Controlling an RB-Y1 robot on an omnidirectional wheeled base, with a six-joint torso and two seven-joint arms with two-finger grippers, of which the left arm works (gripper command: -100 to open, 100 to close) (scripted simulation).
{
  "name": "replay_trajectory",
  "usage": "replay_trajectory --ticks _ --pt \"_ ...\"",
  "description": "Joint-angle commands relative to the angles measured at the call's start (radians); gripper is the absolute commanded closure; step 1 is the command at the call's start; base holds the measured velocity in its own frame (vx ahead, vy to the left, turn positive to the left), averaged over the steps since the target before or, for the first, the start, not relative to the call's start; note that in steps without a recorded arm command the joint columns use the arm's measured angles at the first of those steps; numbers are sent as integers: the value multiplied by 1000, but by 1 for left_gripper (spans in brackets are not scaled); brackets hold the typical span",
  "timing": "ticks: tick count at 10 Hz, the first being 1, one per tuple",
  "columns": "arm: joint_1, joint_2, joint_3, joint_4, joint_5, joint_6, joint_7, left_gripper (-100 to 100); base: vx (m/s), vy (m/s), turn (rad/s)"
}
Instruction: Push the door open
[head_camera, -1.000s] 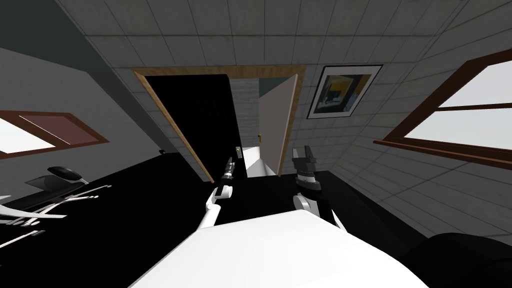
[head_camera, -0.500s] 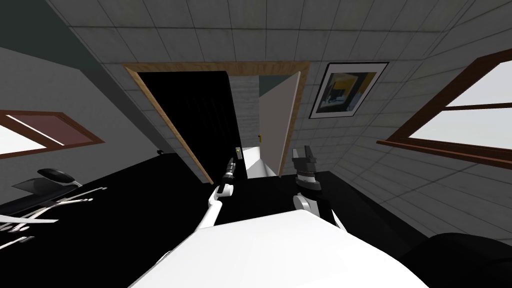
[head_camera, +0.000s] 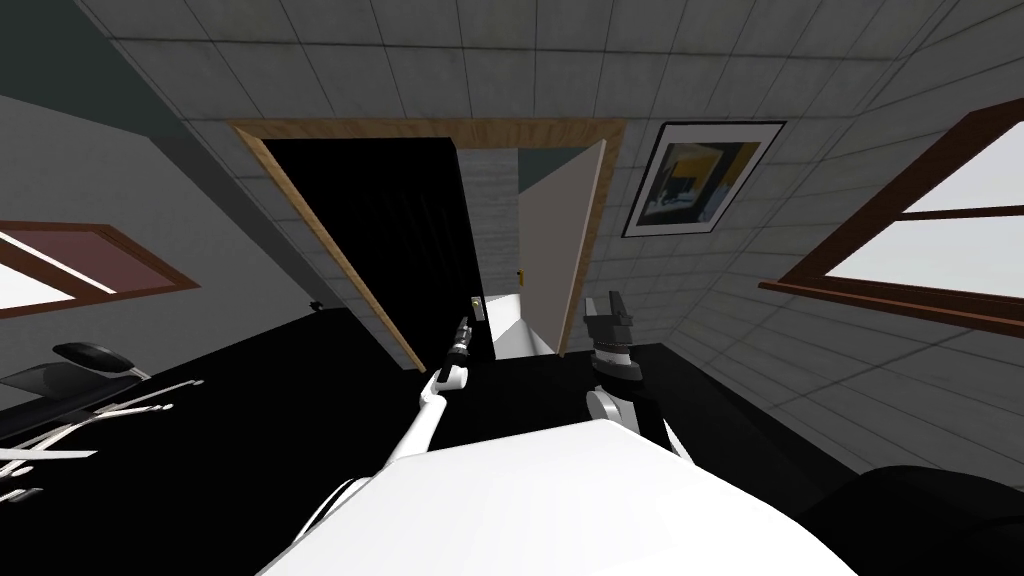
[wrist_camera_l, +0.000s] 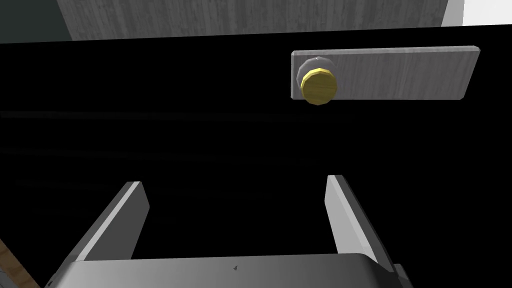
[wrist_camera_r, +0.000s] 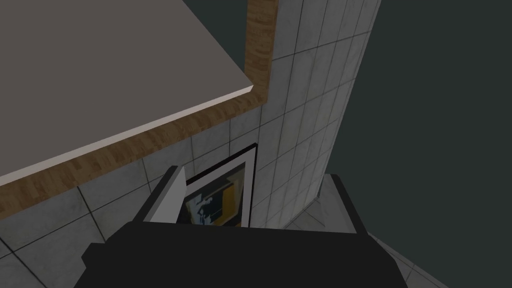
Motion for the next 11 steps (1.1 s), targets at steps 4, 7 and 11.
replay_trajectory --ticks 4,7,11 --pt "-77 6 5 144 24 -9 -1 -100 78 32 -14" --pt "-110 8 7 205 35 -11 -1 -100 80 23 -11" --pt "-162 12 10 297 51 -15 -1 -100 61 28 -10"
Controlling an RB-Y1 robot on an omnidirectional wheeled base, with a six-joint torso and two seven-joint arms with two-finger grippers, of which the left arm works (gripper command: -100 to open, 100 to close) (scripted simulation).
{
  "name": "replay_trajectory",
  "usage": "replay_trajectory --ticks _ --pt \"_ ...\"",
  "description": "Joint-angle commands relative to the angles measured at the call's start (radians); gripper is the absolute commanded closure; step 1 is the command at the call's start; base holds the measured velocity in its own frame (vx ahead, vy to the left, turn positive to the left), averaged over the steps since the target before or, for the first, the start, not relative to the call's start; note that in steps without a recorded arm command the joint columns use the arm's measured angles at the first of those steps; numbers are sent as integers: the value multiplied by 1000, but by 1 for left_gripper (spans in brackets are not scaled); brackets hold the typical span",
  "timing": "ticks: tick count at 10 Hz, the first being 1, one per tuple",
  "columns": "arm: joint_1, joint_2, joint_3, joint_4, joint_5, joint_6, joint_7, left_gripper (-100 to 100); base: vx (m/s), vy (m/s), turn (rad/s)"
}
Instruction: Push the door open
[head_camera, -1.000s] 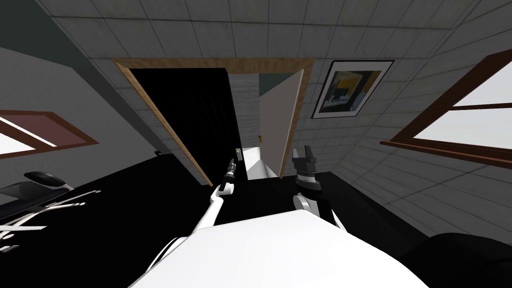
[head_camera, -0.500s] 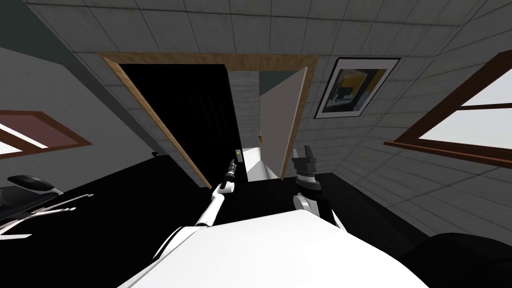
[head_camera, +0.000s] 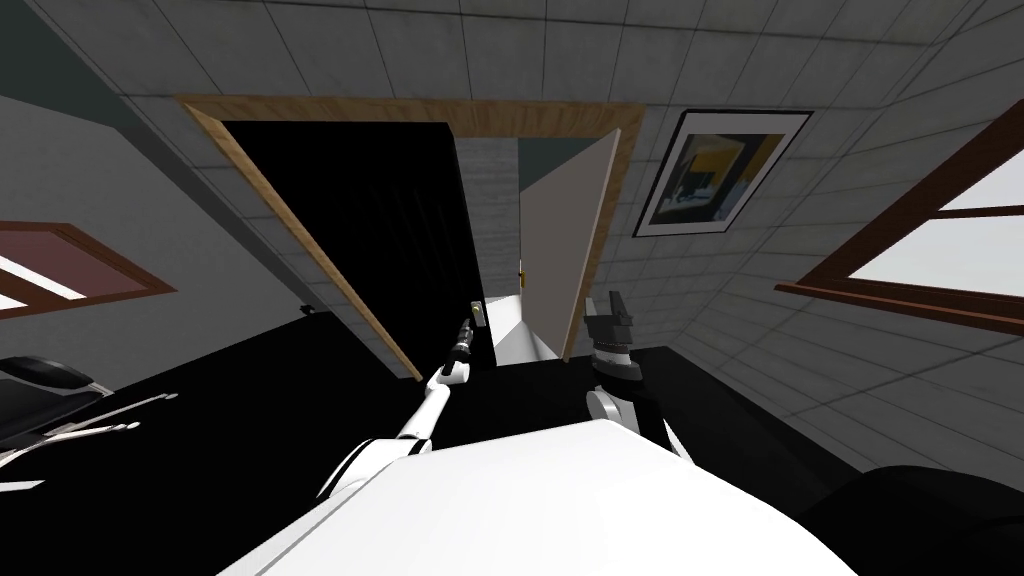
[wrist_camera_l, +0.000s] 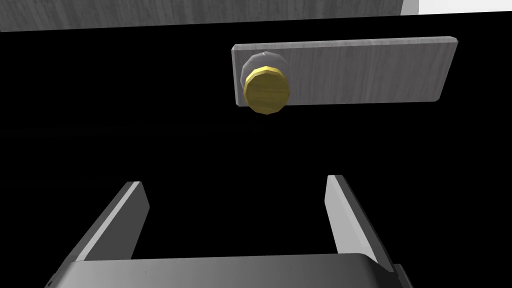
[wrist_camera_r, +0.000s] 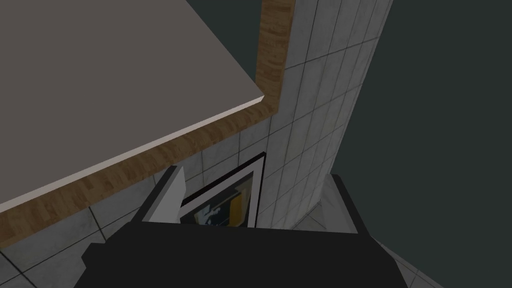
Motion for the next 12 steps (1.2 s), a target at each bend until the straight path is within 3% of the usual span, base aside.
replay_trajectory --ticks 1,4,6,12 --pt "-17 2 1 30 5 -1 0 -100 66 17 -9" --pt "-49 4 3 87 15 -3 0 -100 64 18 -9" --pt "-40 5 5 74 14 -2 0 -100 69 7 -11" --pt "-43 9 18 84 17 -5 -3 -100 210 -4 -26"
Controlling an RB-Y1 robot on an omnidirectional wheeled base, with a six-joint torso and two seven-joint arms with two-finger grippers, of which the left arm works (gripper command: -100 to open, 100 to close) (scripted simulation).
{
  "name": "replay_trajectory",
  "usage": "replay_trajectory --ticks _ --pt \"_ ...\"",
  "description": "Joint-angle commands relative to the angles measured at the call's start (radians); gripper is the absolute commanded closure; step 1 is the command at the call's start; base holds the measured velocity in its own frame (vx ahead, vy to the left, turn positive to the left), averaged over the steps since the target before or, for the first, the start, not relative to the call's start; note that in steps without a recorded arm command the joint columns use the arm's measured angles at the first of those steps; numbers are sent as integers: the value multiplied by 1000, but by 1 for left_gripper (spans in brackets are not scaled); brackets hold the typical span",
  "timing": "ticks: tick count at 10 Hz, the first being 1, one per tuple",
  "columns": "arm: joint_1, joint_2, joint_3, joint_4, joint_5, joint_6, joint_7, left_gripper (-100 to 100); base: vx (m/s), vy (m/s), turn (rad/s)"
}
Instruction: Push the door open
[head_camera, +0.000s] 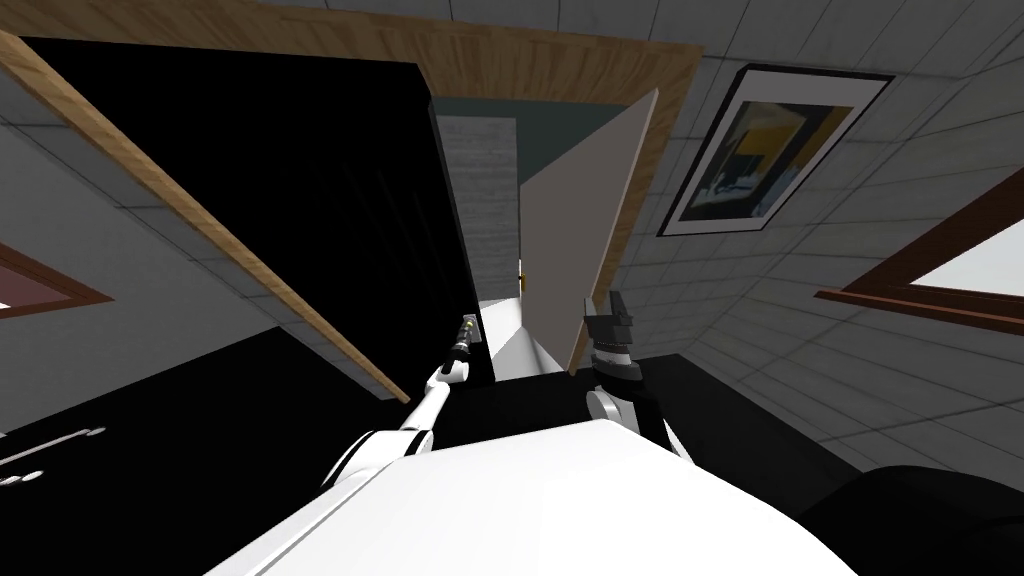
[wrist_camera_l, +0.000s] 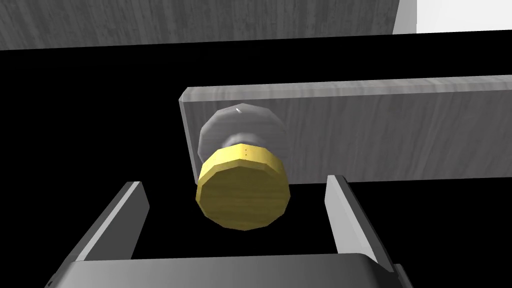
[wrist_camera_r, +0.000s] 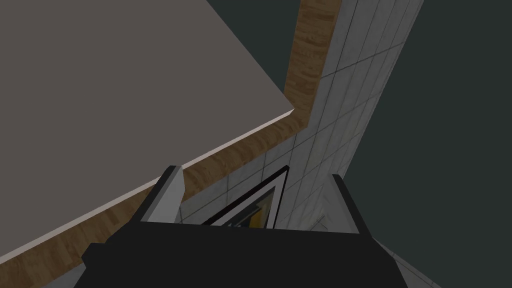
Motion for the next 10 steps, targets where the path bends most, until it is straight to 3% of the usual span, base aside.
replay_trajectory --ticks 1,2,3,8,10 --pt "-1 2 3 5 1 -2 0 -100 227 50 -23" --pt "-1 1 1 4 0 -2 1 -100 111 29 -7" --pt "-1 1 1 4 0 -2 1 100 -15 -5 9" --pt "-1 1 1 4 0 -2 1 100 -11 -3 -4" --pt "-12 1 27 6 5 -6 -20 100 139 -32 46"
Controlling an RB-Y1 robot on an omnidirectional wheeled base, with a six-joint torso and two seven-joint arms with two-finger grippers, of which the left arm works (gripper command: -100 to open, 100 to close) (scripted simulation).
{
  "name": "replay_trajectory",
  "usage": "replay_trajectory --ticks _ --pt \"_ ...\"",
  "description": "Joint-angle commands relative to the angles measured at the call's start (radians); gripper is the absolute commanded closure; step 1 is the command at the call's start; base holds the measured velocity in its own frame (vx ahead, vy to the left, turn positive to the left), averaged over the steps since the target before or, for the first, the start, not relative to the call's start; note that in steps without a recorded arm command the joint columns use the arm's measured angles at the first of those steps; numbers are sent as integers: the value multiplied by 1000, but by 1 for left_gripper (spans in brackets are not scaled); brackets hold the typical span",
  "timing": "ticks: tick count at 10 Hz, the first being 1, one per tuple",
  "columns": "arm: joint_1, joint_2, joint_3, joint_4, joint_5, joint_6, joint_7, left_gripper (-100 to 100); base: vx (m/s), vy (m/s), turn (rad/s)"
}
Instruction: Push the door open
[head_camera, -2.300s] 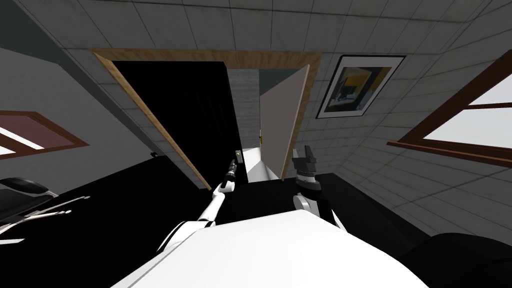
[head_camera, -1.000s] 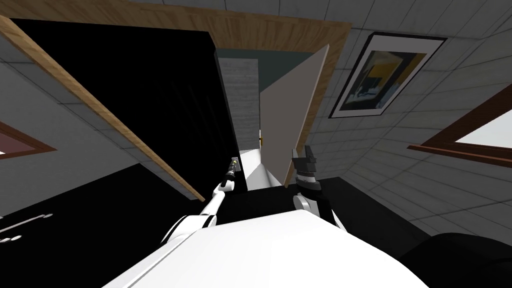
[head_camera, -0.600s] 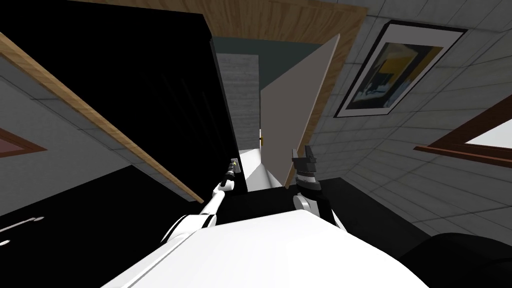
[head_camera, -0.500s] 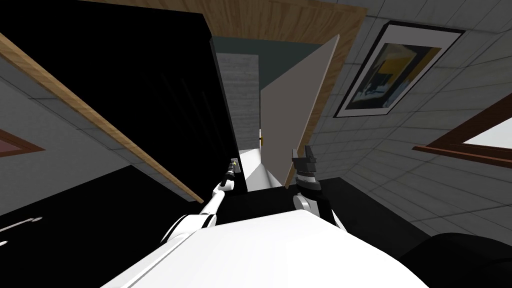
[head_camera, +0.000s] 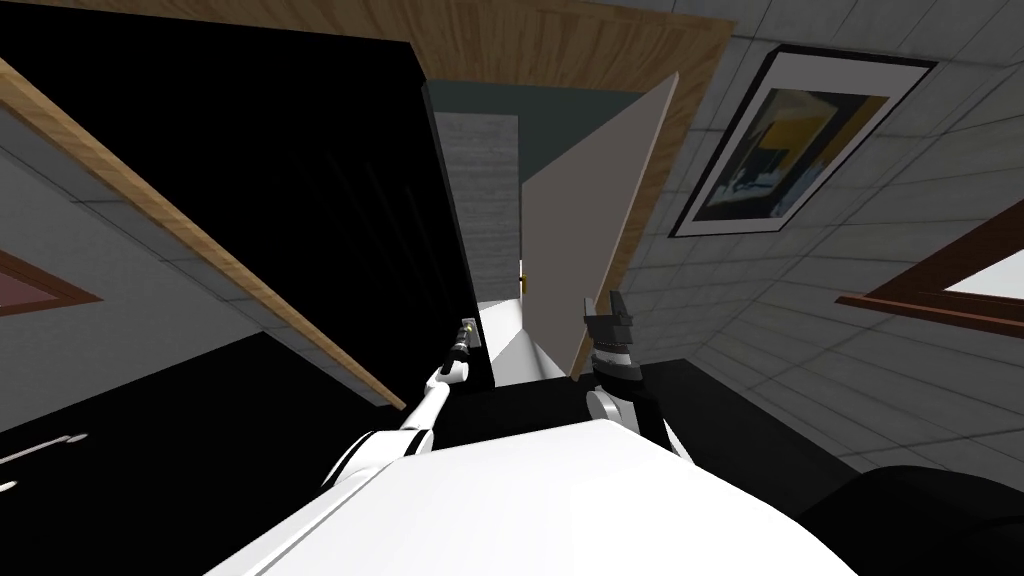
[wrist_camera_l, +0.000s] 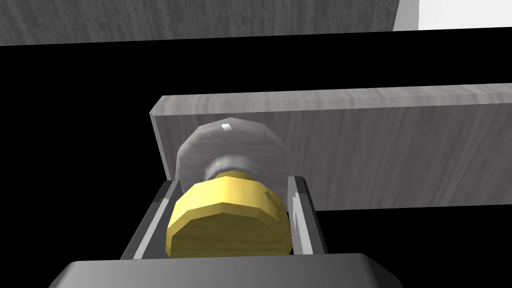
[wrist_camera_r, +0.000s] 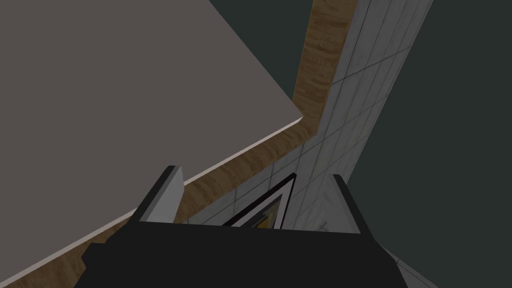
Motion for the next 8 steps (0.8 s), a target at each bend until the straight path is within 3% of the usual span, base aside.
replay_trajectory --ticks 1,3,5,6,8 --pt "-12 2 20 -1 4 -9 -16 100 154 -46 64" --pt "-17 -2 42 4 8 -13 -35 100 188 -47 46" --pt "-17 -2 42 4 8 -13 -35 100 99 -7 4" --pt "-22 -8 68 11 13 -17 -58 100 129 -20 62" --pt "-26 -12 90 16 17 -21 -77 100 179 -56 79"
